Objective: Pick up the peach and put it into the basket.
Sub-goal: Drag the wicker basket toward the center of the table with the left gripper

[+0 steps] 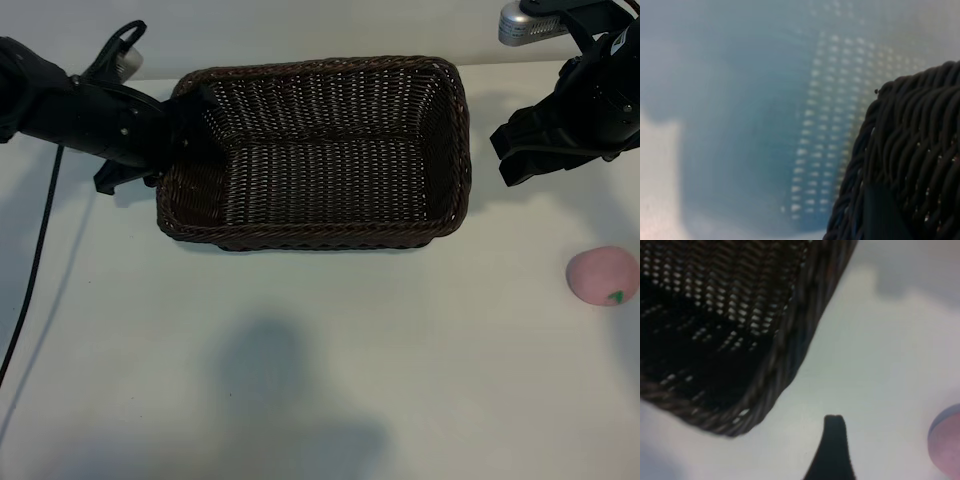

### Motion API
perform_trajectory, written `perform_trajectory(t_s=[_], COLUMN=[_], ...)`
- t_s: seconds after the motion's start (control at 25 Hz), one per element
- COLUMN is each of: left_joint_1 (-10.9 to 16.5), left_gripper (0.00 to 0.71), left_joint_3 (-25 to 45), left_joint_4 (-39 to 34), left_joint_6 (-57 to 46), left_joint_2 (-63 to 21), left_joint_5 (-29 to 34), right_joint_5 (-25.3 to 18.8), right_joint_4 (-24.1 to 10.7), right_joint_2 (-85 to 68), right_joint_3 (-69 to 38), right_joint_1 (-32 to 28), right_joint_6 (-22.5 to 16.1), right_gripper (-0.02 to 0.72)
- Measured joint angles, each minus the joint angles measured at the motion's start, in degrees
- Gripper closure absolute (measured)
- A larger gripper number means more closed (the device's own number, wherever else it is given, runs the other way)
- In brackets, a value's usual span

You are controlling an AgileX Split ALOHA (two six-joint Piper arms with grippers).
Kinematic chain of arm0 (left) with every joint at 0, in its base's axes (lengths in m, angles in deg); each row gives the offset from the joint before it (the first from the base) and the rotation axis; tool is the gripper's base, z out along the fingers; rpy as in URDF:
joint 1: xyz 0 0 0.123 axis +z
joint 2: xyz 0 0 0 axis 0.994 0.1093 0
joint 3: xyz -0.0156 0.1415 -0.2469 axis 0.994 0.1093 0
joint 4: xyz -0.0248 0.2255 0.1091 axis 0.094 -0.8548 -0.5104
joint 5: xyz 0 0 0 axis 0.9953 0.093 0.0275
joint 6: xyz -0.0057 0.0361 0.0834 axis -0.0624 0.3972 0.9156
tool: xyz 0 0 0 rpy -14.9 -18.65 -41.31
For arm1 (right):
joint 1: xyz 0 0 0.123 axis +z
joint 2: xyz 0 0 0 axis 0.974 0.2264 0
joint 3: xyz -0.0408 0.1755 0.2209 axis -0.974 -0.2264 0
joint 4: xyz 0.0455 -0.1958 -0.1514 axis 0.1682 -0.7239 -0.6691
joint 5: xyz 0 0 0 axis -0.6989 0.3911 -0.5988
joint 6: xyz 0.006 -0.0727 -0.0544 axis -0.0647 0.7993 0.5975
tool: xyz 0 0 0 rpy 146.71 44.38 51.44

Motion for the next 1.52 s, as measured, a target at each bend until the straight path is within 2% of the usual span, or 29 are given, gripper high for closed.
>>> perform_trajectory(t_s=[0.48, 1.44, 1.52], left_joint_1=[-0.95, -0.95, -0.95], left_gripper=[0.378, 0.378, 0.359], left_joint_3=[-0.81, -1.11, -1.11], left_joint_4=[-0.18, -2.93, -2.82], left_joint_6=[-0.12, -2.19, -2.24], left_joint_2=[5.22, 5.35, 5.35], left_joint_5=[0.09, 2.65, 2.78], right_joint_5=[-0.12, -0.29, -0.29], right_joint_4=[0.0, 0.0, 0.0], right_joint_2=[0.0, 0.0, 0.0], right_joint_3=[0.0, 0.0, 0.0], right_joint_1=[0.0, 0.0, 0.0], right_joint_6=[0.0, 0.0, 0.0], right_gripper=[0.108, 0.108, 0.108])
